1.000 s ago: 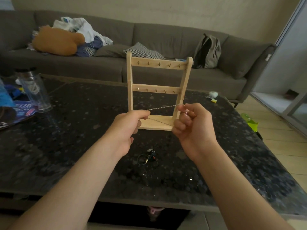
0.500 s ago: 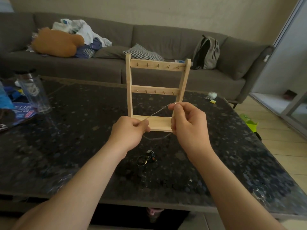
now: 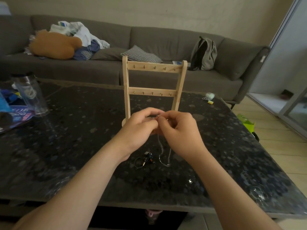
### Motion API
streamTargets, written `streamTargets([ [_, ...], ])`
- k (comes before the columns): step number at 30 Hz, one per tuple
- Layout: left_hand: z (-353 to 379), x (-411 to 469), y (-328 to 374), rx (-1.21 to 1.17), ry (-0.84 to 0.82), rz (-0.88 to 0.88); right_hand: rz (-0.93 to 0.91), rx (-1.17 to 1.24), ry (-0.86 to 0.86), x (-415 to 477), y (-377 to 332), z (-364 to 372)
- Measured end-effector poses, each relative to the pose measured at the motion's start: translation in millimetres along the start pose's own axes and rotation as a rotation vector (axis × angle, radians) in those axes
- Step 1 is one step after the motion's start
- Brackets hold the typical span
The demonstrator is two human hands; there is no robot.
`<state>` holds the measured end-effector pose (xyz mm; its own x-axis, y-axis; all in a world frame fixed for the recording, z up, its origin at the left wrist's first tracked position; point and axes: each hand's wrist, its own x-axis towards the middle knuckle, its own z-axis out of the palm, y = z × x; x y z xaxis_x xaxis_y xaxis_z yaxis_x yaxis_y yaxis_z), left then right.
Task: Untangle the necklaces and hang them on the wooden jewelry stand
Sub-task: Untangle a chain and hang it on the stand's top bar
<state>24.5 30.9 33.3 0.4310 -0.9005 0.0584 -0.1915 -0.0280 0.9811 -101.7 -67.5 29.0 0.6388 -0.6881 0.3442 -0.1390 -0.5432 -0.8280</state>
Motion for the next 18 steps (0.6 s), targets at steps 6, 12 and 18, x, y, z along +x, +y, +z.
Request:
streamTargets([
  [6, -0.4, 13.4, -0.5, 0.260, 0.025, 0.095, 0.025, -0.035, 0.125, 6.4, 0.1, -12.6],
  [12, -4.5, 33.0, 10.2, 0.474, 0.211, 0.287, 0.026, -0.123, 0.286, 23.1, 2.1, -16.6],
  [18, 4.9, 62.6, 29.6, 0.223, 0.344, 0.210, -0.011, -0.082, 0.391, 56.3, -6.8, -14.6],
])
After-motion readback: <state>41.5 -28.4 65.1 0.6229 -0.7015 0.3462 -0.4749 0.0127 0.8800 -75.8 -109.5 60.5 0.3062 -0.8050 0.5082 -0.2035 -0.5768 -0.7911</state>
